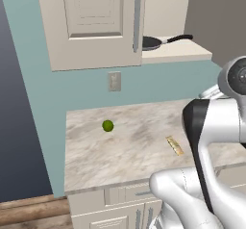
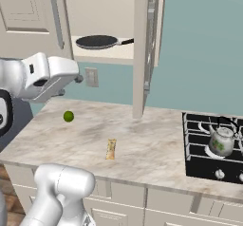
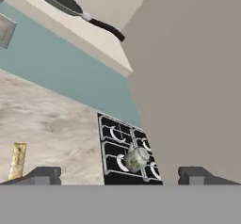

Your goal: Pick the pan from the cabinet and place it on the stove. Then turn on the stove burner for the pan.

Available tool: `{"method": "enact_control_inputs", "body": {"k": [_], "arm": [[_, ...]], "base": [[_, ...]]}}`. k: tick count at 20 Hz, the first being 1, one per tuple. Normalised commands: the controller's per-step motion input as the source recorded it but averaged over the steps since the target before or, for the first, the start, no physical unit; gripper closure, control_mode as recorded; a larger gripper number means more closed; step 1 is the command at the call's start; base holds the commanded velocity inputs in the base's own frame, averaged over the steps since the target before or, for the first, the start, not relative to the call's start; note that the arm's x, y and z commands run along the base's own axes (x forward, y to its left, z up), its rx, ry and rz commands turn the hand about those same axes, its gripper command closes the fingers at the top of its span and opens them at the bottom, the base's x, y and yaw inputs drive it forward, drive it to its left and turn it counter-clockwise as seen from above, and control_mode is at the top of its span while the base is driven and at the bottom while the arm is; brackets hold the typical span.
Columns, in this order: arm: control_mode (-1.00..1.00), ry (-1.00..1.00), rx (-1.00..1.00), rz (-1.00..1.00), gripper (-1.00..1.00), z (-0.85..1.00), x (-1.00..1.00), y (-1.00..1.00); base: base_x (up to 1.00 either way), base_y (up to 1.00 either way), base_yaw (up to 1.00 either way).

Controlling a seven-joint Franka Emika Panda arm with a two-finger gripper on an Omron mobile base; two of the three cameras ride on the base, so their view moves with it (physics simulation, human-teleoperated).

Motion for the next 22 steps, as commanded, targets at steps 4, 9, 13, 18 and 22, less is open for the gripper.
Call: {"method": "enact_control_inputs", "body": {"k": [4,9,13,18,22], "arm": [[-1.0,-0.24,0.27,0.01,-1.0,0.0,0.14,0.31],[-1.0,-0.25,0.25,0.0,-1.0,0.0,0.35,0.35],[-1.0,-0.24,0.22,0.0,-1.0,0.0,0.43,0.42],[-1.0,-0.19,0.2,0.03,-1.0,0.02,0.37,0.46],[-1.0,-0.12,0.11,0.04,-1.0,0.22,0.28,0.47]], "base": [[0.0,0.0,0.0],[0.0,0.0,0.0],[0.0,0.0,0.0],[0.0,0.0,0.0],[0.0,0.0,0.0]]}}
